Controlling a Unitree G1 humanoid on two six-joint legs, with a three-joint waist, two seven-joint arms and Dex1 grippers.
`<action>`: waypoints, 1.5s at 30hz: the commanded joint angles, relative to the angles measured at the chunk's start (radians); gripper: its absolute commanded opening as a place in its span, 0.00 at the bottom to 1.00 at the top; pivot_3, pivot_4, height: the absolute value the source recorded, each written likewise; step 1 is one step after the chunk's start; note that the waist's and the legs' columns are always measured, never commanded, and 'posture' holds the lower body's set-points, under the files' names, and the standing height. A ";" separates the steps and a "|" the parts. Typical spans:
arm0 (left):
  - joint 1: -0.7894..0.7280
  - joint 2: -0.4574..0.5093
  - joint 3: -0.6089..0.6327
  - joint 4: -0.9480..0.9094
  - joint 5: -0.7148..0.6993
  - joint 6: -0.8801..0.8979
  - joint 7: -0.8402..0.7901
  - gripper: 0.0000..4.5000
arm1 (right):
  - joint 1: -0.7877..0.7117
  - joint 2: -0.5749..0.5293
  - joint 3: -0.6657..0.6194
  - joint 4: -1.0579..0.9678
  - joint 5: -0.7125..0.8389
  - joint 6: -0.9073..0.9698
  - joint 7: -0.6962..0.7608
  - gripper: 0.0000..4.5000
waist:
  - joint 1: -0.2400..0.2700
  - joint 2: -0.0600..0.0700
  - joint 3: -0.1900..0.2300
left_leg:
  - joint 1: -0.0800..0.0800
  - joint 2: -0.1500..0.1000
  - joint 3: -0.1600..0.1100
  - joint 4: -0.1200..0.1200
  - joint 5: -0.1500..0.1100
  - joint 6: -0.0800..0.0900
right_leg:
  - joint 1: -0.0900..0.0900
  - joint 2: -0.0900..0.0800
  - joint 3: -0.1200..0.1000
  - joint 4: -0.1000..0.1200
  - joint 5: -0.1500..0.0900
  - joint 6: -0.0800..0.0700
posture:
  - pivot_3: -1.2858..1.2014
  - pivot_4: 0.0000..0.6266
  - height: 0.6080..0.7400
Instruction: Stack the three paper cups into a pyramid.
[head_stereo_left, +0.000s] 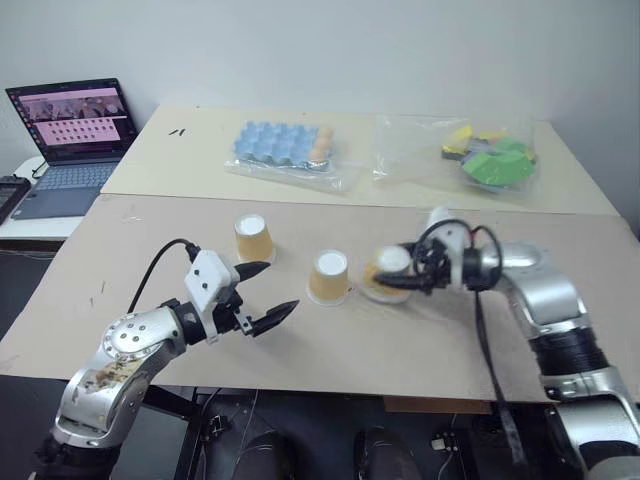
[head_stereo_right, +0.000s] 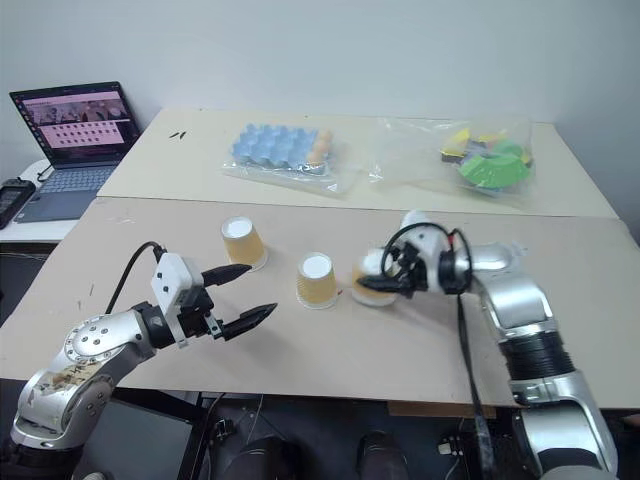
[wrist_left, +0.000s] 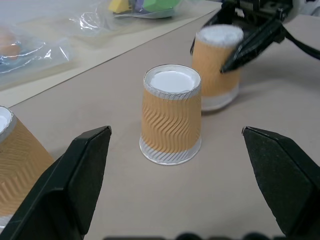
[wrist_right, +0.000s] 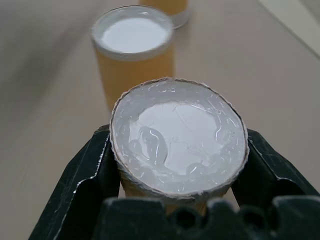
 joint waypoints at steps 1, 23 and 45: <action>-0.014 0.003 0.013 -0.040 -0.009 0.006 0.007 1.00 | -0.013 0.027 0.018 -0.021 -0.004 -0.020 0.003 0.61 | 0.000 0.000 0.000 | 0.000 0.000 0.000 0.000 0.000 0.000 | 0.000 0.000 0.000 0.000 0.000 0.000 | 0.52 0.24 0.75; -0.011 -0.016 0.024 -0.065 -0.014 0.034 0.059 1.00 | -0.099 0.130 0.038 0.107 -0.093 -0.108 -0.032 0.99 | 0.001 0.000 0.000 | -0.001 0.000 0.000 0.000 0.000 0.000 | 0.000 0.000 0.000 0.000 0.000 0.000 | 0.52 0.24 0.75; -0.137 -0.127 0.079 0.448 0.183 -0.229 0.137 1.00 | 0.104 -0.026 -0.237 -0.538 0.282 0.359 -0.210 0.99 | 0.022 0.000 0.000 | -0.002 -0.002 -0.001 0.000 -0.001 0.001 | -0.001 -0.002 -0.002 -0.001 0.000 0.000 | 0.52 0.24 0.75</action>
